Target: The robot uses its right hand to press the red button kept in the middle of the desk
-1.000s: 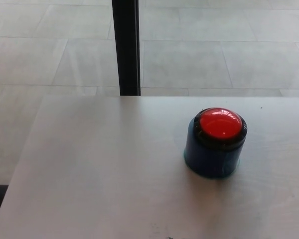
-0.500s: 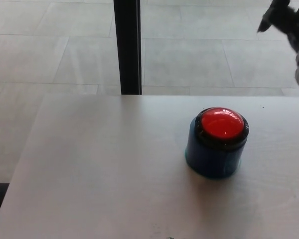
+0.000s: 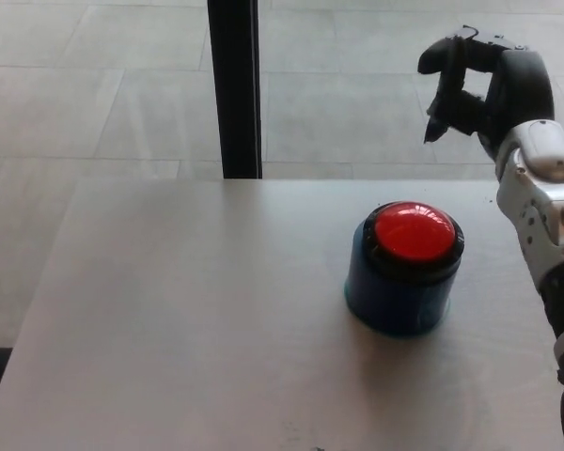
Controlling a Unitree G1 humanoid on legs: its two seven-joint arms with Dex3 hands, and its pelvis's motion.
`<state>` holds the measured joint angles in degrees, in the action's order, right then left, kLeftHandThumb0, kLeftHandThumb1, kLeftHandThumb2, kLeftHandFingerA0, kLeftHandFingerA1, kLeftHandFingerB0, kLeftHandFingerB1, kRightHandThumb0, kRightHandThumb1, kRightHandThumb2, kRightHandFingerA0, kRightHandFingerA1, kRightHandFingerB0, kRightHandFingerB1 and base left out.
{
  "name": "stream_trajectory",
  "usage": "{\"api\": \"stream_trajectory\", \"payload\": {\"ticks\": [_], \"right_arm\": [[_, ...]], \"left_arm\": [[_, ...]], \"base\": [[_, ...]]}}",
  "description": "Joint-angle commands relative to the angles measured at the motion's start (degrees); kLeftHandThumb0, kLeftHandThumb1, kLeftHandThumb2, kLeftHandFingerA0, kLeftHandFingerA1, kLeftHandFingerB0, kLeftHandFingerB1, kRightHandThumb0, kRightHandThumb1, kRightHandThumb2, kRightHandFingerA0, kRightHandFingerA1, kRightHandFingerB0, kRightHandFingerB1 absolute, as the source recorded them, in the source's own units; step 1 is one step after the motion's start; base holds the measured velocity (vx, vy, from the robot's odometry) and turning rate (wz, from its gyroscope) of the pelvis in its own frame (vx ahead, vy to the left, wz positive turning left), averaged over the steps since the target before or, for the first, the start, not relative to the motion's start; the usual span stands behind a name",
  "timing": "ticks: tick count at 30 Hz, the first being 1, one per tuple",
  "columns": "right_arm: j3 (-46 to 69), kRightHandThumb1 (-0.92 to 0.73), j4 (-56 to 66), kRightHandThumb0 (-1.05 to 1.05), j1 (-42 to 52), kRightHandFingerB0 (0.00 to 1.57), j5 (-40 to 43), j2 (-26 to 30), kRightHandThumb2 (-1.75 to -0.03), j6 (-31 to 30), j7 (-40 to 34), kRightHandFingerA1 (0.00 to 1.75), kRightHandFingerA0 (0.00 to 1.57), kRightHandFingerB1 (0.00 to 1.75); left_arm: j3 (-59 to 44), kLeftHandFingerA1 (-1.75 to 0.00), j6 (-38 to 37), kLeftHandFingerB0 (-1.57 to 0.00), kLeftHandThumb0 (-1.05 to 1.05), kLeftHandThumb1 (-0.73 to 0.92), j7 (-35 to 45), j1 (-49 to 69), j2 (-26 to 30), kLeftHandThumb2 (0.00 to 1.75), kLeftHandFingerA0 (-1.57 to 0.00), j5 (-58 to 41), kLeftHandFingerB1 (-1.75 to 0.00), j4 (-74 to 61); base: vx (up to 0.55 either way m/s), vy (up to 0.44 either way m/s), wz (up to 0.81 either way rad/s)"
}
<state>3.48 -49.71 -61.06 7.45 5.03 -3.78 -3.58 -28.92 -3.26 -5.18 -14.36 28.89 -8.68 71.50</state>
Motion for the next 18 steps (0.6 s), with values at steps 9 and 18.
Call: {"api": "stream_trajectory", "payload": {"ticks": [9, 18], "right_arm": [[-2.5, -0.48, 3.8, -0.20, 4.9, 0.81, -3.1, -2.4, -1.23, -1.4, 1.0, 1.75, 0.95, 1.53], [-2.5, -0.46, 7.6, -0.17, 11.5, 0.79, -3.7, -3.5, -1.29, -1.7, 1.1, 1.75, 0.93, 1.57]], "left_arm": [[1.5, -1.31, -0.2, -0.42, -0.52, 0.56, -1.4, -0.2, 1.1, 1.10, -0.57, -0.6, -1.03, 0.6], [1.3, -1.39, -0.8, -0.50, -0.48, 0.52, -0.6, 0.4, 0.9, 1.15, -0.55, -1.3, -1.16, 0.4]], "base": [[0.00, 0.000, 0.00], [0.00, 0.000, 0.00]]}}
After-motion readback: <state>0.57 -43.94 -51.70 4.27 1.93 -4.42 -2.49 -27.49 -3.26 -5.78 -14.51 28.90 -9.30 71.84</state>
